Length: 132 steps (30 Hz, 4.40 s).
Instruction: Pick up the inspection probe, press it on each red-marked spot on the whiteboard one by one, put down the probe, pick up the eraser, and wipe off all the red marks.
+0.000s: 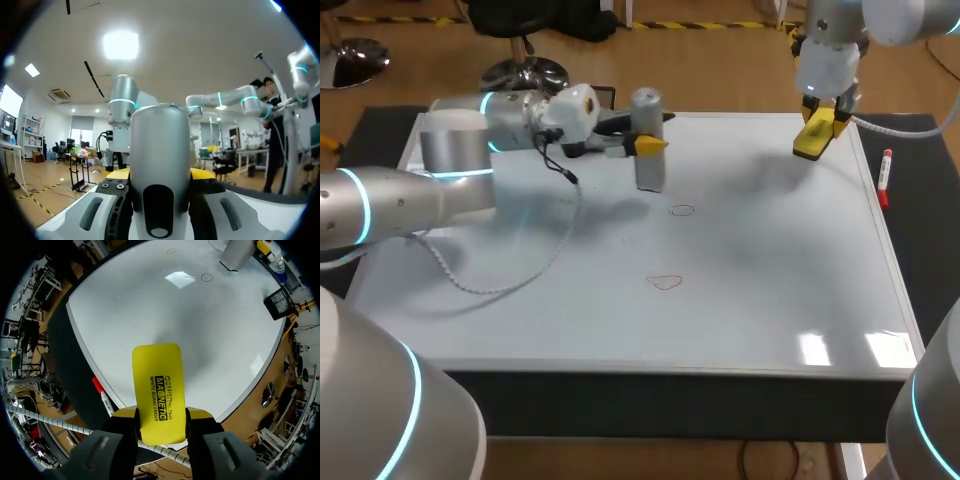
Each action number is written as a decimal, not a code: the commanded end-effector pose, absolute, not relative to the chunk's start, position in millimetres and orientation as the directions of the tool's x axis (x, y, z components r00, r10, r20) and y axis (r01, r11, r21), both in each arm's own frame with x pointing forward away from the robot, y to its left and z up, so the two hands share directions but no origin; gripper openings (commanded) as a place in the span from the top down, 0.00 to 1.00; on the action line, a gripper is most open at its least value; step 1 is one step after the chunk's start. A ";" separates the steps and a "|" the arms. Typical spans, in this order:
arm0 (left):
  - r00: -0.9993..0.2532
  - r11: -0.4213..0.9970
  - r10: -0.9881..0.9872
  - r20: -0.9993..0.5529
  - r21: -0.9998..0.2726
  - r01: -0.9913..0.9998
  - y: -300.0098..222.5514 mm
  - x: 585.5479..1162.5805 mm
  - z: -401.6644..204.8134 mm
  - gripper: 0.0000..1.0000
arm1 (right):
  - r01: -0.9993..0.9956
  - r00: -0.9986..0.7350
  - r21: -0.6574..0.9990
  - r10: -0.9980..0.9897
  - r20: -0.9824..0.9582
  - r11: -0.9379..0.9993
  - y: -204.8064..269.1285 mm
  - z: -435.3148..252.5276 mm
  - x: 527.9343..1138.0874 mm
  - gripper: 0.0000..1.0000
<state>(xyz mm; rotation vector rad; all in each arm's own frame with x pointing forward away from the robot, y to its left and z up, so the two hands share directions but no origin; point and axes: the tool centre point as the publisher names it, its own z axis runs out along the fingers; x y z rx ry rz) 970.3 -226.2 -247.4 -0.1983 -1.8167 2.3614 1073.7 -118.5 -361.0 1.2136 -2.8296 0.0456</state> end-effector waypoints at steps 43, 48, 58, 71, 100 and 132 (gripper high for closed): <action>-0.977 -0.188 -0.205 -0.053 -0.978 0.092 -13.3 1004.4 -213.8 1.00 | -0.726 -0.686 -0.002 -0.724 0.073 0.688 -119.1 -359.8 1074.8 1.00; -0.977 -0.188 -0.205 -0.053 -0.978 0.092 -13.3 1004.4 -213.8 1.00 | -0.726 -0.686 -0.002 -0.724 0.073 0.688 -119.1 -359.8 1074.8 1.00; -0.977 -0.188 -0.205 -0.053 -0.978 0.092 -13.3 1004.4 -213.8 1.00 | -0.765 -0.642 -0.007 -0.761 0.086 0.644 -101.4 -356.6 1068.6 1.00; -0.977 -0.188 -0.205 -0.053 -0.978 0.092 -13.3 1004.4 -213.8 1.00 | -0.884 -0.466 -0.019 -0.880 0.095 0.466 -42.8 -344.9 1022.3 1.00; -0.977 -0.188 -0.205 -0.053 -0.978 0.092 -13.3 1004.4 -213.8 1.00 | -0.974 -0.226 0.031 -0.972 -0.056 0.225 137.9 -378.4 955.3 1.00; -0.977 -0.188 -0.205 -0.053 -0.978 0.092 -13.3 1004.4 -213.8 1.00 | -0.978 -0.174 0.131 -0.981 -0.086 0.162 173.6 -419.1 958.3 1.00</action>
